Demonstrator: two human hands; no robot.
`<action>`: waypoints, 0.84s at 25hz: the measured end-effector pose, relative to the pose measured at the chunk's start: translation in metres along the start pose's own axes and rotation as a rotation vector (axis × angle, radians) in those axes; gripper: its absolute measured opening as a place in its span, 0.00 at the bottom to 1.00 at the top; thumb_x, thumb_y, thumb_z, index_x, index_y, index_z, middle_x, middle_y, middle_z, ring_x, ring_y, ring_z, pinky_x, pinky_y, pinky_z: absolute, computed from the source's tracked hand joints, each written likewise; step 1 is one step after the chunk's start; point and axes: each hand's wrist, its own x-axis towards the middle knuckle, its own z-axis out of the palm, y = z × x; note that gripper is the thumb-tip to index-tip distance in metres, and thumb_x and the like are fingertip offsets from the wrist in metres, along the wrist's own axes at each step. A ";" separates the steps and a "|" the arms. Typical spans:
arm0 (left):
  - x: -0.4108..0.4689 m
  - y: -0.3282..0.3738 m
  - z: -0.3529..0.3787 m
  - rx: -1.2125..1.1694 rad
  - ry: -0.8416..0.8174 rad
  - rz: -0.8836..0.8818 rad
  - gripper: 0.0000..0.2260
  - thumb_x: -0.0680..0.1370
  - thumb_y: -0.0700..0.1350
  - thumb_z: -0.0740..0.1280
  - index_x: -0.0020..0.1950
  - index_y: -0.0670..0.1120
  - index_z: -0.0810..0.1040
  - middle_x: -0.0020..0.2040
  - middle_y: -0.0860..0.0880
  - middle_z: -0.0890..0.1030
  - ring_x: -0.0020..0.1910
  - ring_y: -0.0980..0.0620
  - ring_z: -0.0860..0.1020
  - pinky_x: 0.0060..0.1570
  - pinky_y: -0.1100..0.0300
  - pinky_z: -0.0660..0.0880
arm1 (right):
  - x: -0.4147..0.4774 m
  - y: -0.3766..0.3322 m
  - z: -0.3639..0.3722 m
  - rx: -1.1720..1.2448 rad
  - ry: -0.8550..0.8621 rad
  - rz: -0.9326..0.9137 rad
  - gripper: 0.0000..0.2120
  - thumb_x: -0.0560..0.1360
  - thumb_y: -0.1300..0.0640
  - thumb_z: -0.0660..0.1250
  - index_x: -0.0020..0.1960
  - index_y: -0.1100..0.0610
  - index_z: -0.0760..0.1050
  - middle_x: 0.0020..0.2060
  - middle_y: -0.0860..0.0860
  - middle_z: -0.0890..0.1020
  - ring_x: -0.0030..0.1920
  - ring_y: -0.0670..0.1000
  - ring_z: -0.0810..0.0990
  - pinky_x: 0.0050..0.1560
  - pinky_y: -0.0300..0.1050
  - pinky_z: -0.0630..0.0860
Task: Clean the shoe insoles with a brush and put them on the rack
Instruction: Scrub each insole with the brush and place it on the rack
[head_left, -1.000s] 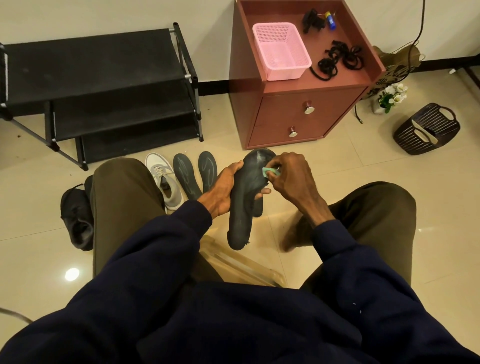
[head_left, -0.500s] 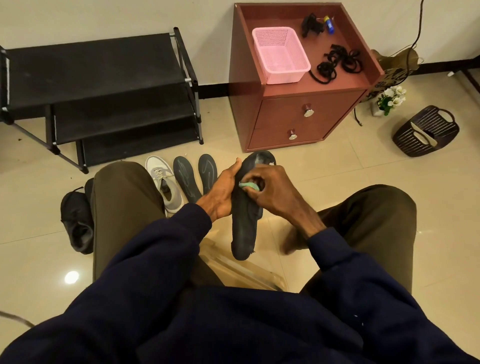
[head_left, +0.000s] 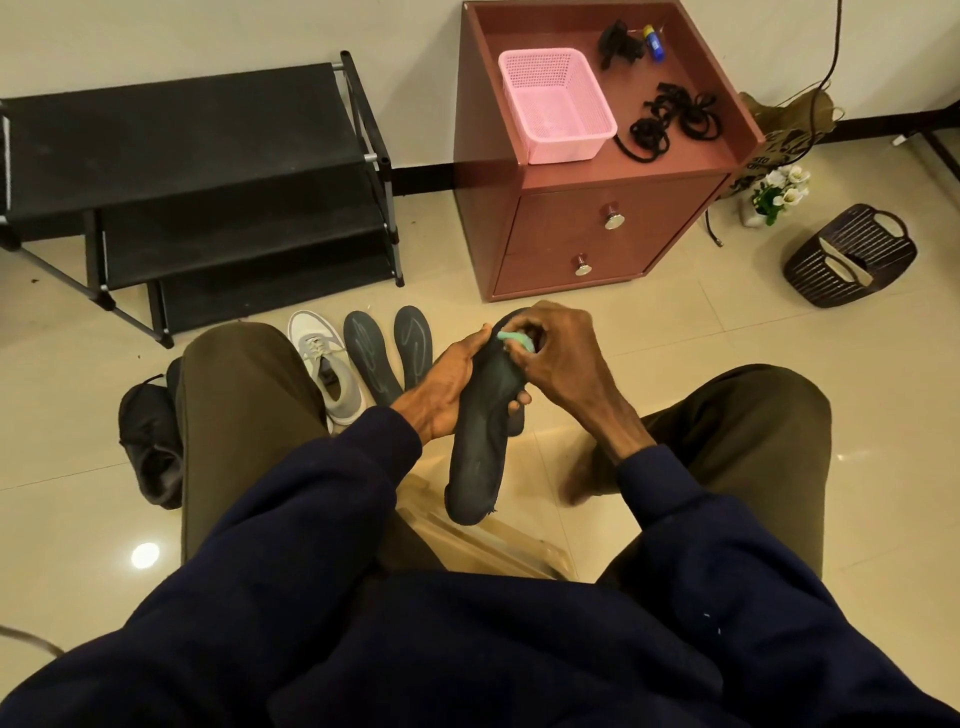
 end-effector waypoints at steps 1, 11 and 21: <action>-0.001 0.000 0.001 0.012 -0.002 -0.005 0.23 0.85 0.58 0.56 0.62 0.41 0.78 0.46 0.40 0.82 0.36 0.43 0.79 0.34 0.54 0.77 | 0.004 0.007 -0.003 -0.023 0.063 0.042 0.06 0.72 0.61 0.76 0.49 0.58 0.85 0.43 0.52 0.85 0.41 0.46 0.80 0.43 0.32 0.76; -0.003 0.000 0.002 0.006 0.013 -0.003 0.24 0.85 0.58 0.55 0.63 0.40 0.78 0.46 0.39 0.83 0.37 0.43 0.80 0.34 0.55 0.78 | 0.005 0.008 -0.006 0.014 0.107 0.104 0.06 0.72 0.62 0.77 0.48 0.58 0.85 0.42 0.51 0.85 0.40 0.46 0.81 0.42 0.37 0.80; -0.002 0.000 0.001 0.000 0.041 0.004 0.24 0.86 0.59 0.54 0.62 0.42 0.78 0.47 0.40 0.85 0.37 0.44 0.82 0.36 0.55 0.78 | 0.003 0.006 -0.002 0.007 0.089 0.128 0.05 0.72 0.62 0.76 0.48 0.58 0.85 0.42 0.50 0.85 0.40 0.44 0.81 0.41 0.37 0.80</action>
